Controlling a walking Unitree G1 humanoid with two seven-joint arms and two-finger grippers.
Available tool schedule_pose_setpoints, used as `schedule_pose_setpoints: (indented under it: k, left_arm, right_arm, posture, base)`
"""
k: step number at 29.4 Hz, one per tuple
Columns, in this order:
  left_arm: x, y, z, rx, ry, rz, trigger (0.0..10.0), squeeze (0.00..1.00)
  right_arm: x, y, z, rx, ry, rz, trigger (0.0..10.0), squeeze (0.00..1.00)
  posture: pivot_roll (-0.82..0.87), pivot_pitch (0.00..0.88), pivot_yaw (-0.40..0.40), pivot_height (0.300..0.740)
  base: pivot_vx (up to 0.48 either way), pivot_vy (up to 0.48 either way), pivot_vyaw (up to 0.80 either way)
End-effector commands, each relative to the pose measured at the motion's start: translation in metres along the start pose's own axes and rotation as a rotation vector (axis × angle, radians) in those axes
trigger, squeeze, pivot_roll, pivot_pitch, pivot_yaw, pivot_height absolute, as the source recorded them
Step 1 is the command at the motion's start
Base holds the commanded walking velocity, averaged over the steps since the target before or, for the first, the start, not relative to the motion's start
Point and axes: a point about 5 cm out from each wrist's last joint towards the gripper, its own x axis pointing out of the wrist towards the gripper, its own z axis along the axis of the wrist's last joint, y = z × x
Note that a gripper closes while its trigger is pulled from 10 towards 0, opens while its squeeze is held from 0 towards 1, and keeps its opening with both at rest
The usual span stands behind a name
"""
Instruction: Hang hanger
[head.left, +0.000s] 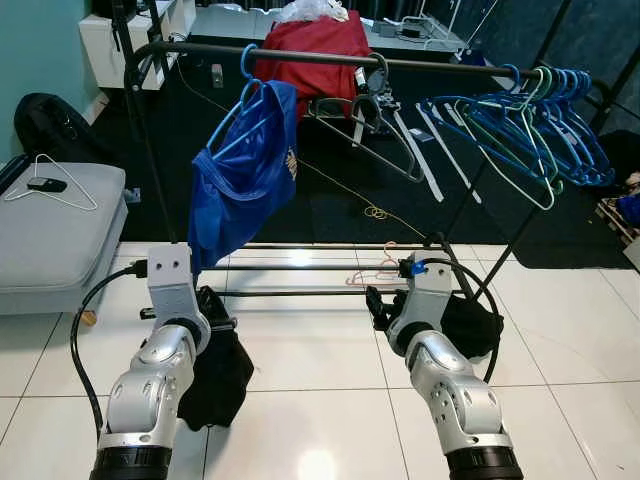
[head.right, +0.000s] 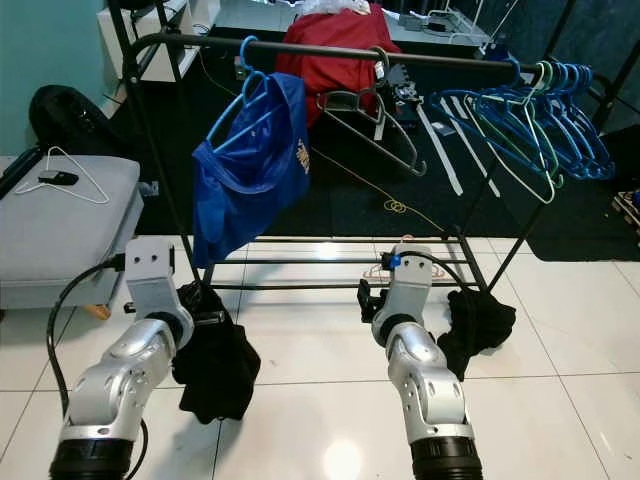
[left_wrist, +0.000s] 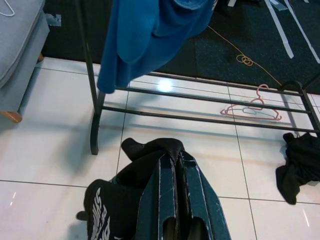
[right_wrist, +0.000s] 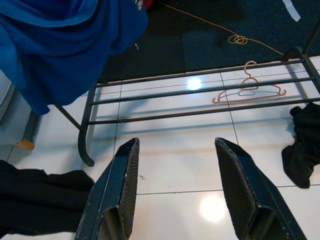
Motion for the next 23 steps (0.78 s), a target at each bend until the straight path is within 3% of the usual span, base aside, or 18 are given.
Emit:
schedule_pose_setpoints:
  k: [1, 3, 7, 11, 17, 23]
  left_arm:
    - [-0.0017, -0.0046, 0.0016, -0.019, -0.010, -0.014, 10.0, 0.00]
    - [-0.0011, -0.0038, 0.0022, -0.018, -0.015, -0.001, 10.0, 0.00]
    - [0.0006, -0.0006, 0.0052, 0.006, -0.035, 0.015, 10.0, 0.00]
    - [-0.0003, 0.0001, 0.0005, 0.027, -0.013, 0.015, 10.0, 0.00]
    - [-0.0012, -0.0004, -0.0002, 0.011, -0.003, 0.019, 10.0, 0.00]
    - [-0.0019, -0.0012, -0.0035, 0.070, 0.029, 0.029, 10.0, 0.00]
  right_arm:
    - [-0.0017, -0.0034, -0.0006, 0.014, 0.000, -0.011, 10.0, 0.00]
    - [-0.0015, -0.0040, -0.0017, 0.010, 0.007, -0.012, 10.0, 0.00]
    - [0.0004, -0.0128, -0.0080, -0.084, 0.062, -0.068, 10.0, 0.00]
    - [0.0002, -0.0111, -0.0070, -0.108, 0.039, -0.060, 10.0, 0.00]
    - [-0.0001, -0.0099, -0.0052, -0.107, 0.030, -0.055, 10.0, 0.00]
    - [0.0008, -0.0057, -0.0010, -0.113, -0.011, -0.022, 10.0, 0.00]
  posture:
    - [0.06, 0.189, -0.091, 0.740]
    - [0.05, 0.182, -0.091, 0.740]
    - [0.05, 0.188, -0.093, 0.740]
    - [0.05, 0.168, -0.092, 0.740]
    - [0.05, 0.164, -0.095, 0.740]
    - [0.05, 0.150, -0.096, 0.740]
  base:
    - [0.000, 0.000, 0.00]
    - [0.000, 0.000, 0.00]
    - [0.000, 0.000, 0.00]
    - [0.000, 0.000, 0.00]
    - [0.000, 0.000, 0.00]
    - [0.000, 0.000, 0.00]
